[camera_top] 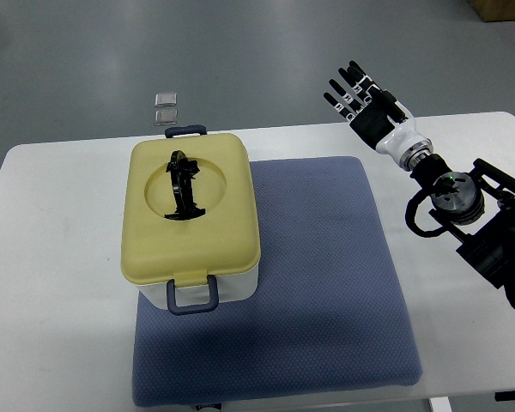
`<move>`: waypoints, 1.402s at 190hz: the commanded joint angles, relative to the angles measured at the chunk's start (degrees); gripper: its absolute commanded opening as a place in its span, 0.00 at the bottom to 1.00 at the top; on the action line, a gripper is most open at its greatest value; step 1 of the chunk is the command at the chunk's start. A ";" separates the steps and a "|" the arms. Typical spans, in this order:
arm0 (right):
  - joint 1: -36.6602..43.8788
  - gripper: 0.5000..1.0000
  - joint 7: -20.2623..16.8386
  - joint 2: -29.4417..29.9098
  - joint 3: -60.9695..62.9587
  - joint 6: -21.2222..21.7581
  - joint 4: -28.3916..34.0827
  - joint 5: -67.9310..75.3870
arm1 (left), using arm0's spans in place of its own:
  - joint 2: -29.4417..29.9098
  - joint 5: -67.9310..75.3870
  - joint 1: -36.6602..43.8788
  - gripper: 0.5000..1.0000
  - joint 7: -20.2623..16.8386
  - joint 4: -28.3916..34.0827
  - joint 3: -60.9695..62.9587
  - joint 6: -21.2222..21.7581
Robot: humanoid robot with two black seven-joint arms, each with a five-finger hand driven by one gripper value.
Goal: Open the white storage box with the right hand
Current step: 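Move the right hand over the yellow lid toward its black handle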
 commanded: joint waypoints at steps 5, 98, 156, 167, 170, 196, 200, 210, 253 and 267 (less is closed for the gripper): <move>0.00 0.86 0.00 0.00 0.00 -0.01 0.00 0.00 | 0.00 0.01 0.01 1.00 0.00 -0.09 0.09 0.00; 4.57 0.86 -2.46 -1.67 -0.79 5.88 0.09 -26.20 | 0.00 0.01 0.01 1.00 0.00 -0.36 0.00 0.00; 23.55 0.86 -3.87 -8.00 -4.48 18.03 6.06 -77.25 | 0.00 0.10 -0.08 1.00 0.00 -0.44 -0.08 0.00; 27.33 0.86 -3.87 -8.26 -5.54 18.03 8.35 -82.53 | 0.00 0.10 -0.08 1.00 0.00 -0.44 -0.08 0.00; 28.82 0.86 -3.87 -8.17 -5.98 18.03 9.14 -84.11 | 0.00 0.10 -0.08 1.00 0.00 -0.44 -0.08 0.00; 35.77 0.86 -3.87 -7.03 -9.49 18.03 11.34 -87.63 | 0.00 0.01 -0.08 1.00 0.00 -0.36 -0.17 0.00; 36.30 0.86 -3.87 -6.59 -9.93 18.03 11.51 -87.81 | 0.00 -0.08 -0.08 1.00 0.00 -0.36 -0.17 0.00; 37.09 0.86 -3.87 -4.05 -11.42 18.03 11.51 -88.25 | 0.00 -0.08 -0.08 1.00 0.00 -0.36 -0.17 0.00; 35.86 0.86 -3.87 3.52 -13.18 18.03 11.51 -90.97 | 0.00 -0.08 -0.08 1.00 0.00 -0.36 -0.26 0.00; 34.81 0.86 -3.87 4.04 -13.27 18.03 11.51 -92.47 | 0.00 -0.08 -0.08 1.00 0.00 -0.44 -0.17 0.00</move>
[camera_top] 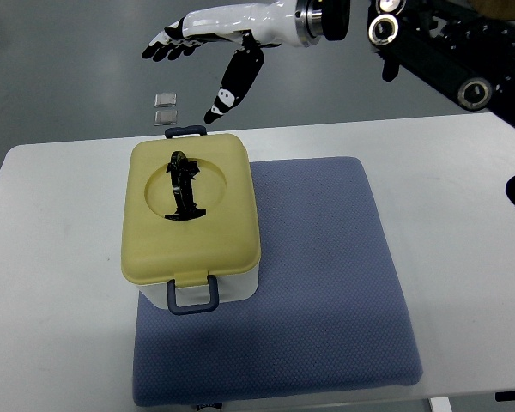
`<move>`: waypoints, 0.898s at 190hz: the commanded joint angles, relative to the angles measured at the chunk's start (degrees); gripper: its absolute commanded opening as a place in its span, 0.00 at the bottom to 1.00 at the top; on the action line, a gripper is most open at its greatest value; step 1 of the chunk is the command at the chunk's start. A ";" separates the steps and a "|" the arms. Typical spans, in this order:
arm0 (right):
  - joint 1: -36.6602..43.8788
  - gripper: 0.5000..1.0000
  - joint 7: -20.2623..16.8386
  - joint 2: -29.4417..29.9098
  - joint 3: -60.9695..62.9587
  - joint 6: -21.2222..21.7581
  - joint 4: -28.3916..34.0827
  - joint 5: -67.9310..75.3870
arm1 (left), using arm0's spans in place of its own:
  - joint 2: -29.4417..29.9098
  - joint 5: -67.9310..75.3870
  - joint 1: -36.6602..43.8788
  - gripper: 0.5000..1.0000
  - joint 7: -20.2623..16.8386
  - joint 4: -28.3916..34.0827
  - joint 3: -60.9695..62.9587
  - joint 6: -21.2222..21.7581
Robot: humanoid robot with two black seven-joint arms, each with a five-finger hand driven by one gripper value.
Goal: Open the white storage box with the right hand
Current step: 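Move the right hand over the yellow lid toward its black handle, then close the right hand fingers around the black handle on the lid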
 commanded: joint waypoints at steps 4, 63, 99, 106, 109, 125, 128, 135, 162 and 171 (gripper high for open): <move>-1.74 0.86 0.09 1.47 -0.34 -0.01 -0.03 -2.39 | 0.00 0.02 -0.01 1.00 0.00 -0.10 0.06 0.00; -5.26 0.86 0.09 2.26 -0.78 -0.01 -0.03 -3.63 | 0.00 0.02 -0.01 1.00 0.00 0.26 0.06 0.00; -6.40 0.86 0.09 3.58 -0.78 -0.01 -0.03 -3.63 | 0.00 0.02 -0.01 1.00 0.00 0.26 0.06 0.00; -6.67 0.86 0.09 3.84 -0.78 -0.01 -0.03 -3.63 | 0.00 0.02 -0.01 1.00 0.00 0.34 0.06 0.00; -6.84 0.86 0.09 3.93 -0.78 -0.01 -0.03 -3.63 | 0.00 0.02 -0.01 1.00 0.00 0.34 0.06 0.00; -7.63 0.86 0.09 4.28 -0.78 -0.01 -0.03 -3.63 | 0.00 0.02 -0.01 1.00 0.00 0.43 0.06 0.00; -7.81 0.86 0.09 4.55 -0.78 -0.01 -0.03 -3.63 | 0.00 0.02 -0.01 1.00 0.00 0.43 0.06 0.00; -8.16 0.86 0.09 4.63 -0.78 -0.01 -0.11 -3.71 | 0.00 0.02 0.07 1.00 0.00 0.43 0.06 0.00; -9.30 0.86 0.09 4.72 -0.78 -0.01 -0.20 -4.33 | 0.00 -0.07 0.07 1.00 0.00 0.52 0.06 0.00; -9.57 0.85 0.09 4.99 -0.78 -0.01 -0.20 -4.24 | 0.00 0.02 0.07 1.00 0.00 0.52 0.06 0.00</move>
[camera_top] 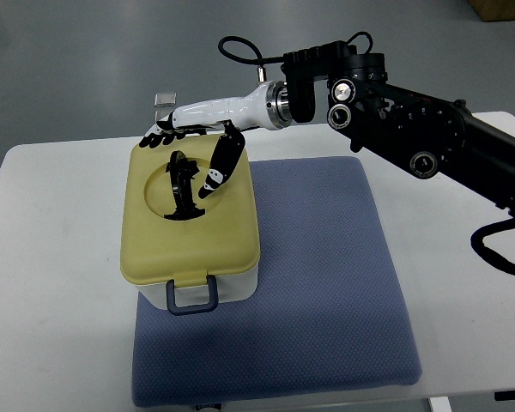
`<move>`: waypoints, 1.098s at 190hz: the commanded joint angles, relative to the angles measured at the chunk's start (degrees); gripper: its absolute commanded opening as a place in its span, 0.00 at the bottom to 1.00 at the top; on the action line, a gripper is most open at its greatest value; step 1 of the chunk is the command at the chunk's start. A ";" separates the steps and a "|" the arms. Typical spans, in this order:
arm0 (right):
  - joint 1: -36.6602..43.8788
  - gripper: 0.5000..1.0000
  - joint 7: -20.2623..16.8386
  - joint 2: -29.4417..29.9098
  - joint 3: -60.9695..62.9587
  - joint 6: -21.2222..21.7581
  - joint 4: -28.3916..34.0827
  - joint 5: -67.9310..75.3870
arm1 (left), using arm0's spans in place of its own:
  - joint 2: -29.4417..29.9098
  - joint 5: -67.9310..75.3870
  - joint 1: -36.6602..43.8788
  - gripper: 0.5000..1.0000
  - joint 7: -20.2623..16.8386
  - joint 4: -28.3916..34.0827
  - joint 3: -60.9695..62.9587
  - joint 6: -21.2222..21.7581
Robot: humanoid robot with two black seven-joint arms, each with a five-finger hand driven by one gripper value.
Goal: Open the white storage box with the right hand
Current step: 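Close the right hand fingers around the black handle on the lid, then lift the yellow lid off the box with the right hand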
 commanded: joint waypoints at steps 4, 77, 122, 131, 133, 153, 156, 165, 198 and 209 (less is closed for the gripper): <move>-0.80 0.85 0.09 0.46 0.15 0.00 0.00 -0.08 | 0.00 -0.01 0.03 1.00 0.00 0.01 0.00 0.00; -1.51 0.65 0.27 1.61 0.16 0.00 0.09 0.01 | 0.00 0.00 0.03 1.00 0.00 0.01 0.09 0.00; -1.60 0.36 0.35 1.70 0.07 -1.86 0.00 -0.08 | 0.00 0.00 0.03 1.00 0.00 0.01 0.09 0.00; -1.60 0.24 0.44 1.70 0.07 -2.04 0.09 -0.08 | 0.00 0.00 0.03 1.00 0.00 0.01 0.09 0.00; -1.60 0.21 0.44 1.70 0.07 -2.13 0.00 -0.08 | 0.00 0.00 0.03 1.00 0.00 0.01 0.09 0.00; -1.60 0.00 0.44 1.70 0.07 -2.66 0.09 -0.08 | 0.00 0.00 0.03 1.00 0.00 0.01 0.09 0.00; -1.51 0.00 0.44 1.70 0.07 -2.83 0.00 -0.08 | 0.00 0.00 0.03 1.00 0.00 0.01 0.09 0.00; -1.51 0.00 0.44 1.70 0.07 -3.09 0.09 -0.08 | 0.00 -0.09 0.03 1.00 0.00 0.01 0.09 0.00; -0.72 0.00 0.44 2.58 0.24 -3.89 0.09 0.18 | 0.00 0.00 0.03 1.00 0.00 0.01 0.09 0.00; -0.19 0.00 0.27 2.40 0.77 -3.45 0.09 0.62 | 0.00 0.00 0.03 1.00 0.00 0.01 0.09 0.00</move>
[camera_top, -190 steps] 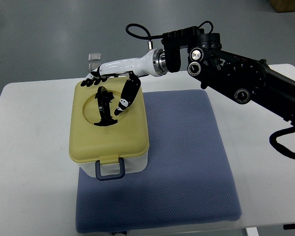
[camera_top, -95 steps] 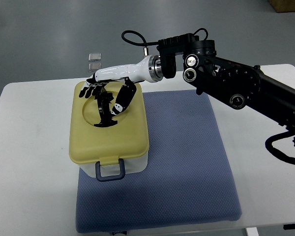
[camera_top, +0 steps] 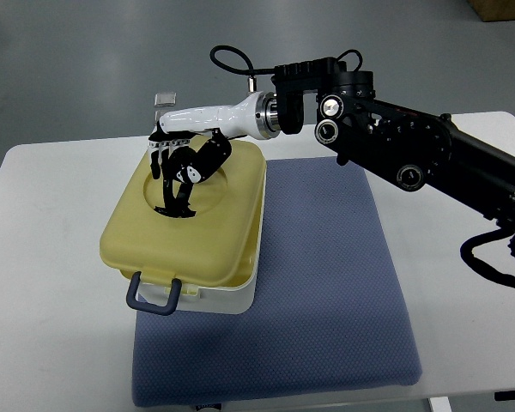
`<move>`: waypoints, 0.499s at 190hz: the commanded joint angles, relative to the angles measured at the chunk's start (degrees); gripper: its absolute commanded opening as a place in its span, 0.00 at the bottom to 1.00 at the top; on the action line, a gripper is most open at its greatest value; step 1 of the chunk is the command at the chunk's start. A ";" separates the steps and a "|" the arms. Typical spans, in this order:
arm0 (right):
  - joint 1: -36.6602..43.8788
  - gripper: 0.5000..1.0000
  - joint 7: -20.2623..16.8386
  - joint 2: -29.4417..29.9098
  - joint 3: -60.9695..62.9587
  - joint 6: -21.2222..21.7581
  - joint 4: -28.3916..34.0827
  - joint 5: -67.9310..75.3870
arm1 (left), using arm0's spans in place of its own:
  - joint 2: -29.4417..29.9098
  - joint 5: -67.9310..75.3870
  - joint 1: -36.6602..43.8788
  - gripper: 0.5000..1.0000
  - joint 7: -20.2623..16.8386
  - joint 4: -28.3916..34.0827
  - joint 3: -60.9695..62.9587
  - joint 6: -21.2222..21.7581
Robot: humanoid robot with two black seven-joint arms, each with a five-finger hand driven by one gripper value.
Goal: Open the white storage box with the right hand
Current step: 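Lift the yellow lid off the box with the right hand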
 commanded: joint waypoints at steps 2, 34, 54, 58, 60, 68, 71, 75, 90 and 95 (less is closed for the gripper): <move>0.87 0.00 -0.18 -0.06 0.75 0.45 0.11 0.62 | 0.00 0.01 0.01 1.00 0.00 0.00 0.00 0.00; 4.82 0.00 -0.09 -1.29 2.68 3.61 0.55 1.94 | 0.00 0.01 0.01 1.00 0.00 0.00 0.00 0.00; 6.49 0.00 -0.18 -4.54 6.90 3.81 1.17 3.70 | 0.00 -0.08 0.01 1.00 0.00 0.00 0.00 0.00; 6.93 0.00 -0.18 -5.24 7.60 3.81 1.25 3.96 | 0.00 -0.08 0.01 1.00 0.00 0.09 0.00 0.00; 7.11 0.00 -0.18 -5.59 7.95 3.81 1.25 4.05 | 0.00 0.01 0.01 1.00 0.00 0.09 0.00 0.00; 7.90 0.00 -0.18 -7.43 9.27 3.81 1.25 4.40 | 0.00 0.01 0.01 1.00 0.00 0.08 0.00 0.00; 7.99 0.00 -0.09 -7.97 9.63 3.81 1.25 4.58 | 0.00 -0.08 0.01 1.00 0.00 0.09 0.00 0.00; 8.16 0.00 -0.09 -9.11 10.15 3.81 1.25 4.67 | 0.00 0.01 0.01 1.00 0.00 0.09 0.00 0.00; 8.25 0.00 0.18 -13.59 11.03 3.81 1.25 5.11 | 0.00 0.01 0.01 1.00 0.00 0.00 0.00 0.00; 8.25 0.00 0.18 -15.61 11.12 3.81 1.25 5.37 | 0.00 0.01 0.01 1.00 0.00 0.00 0.00 0.00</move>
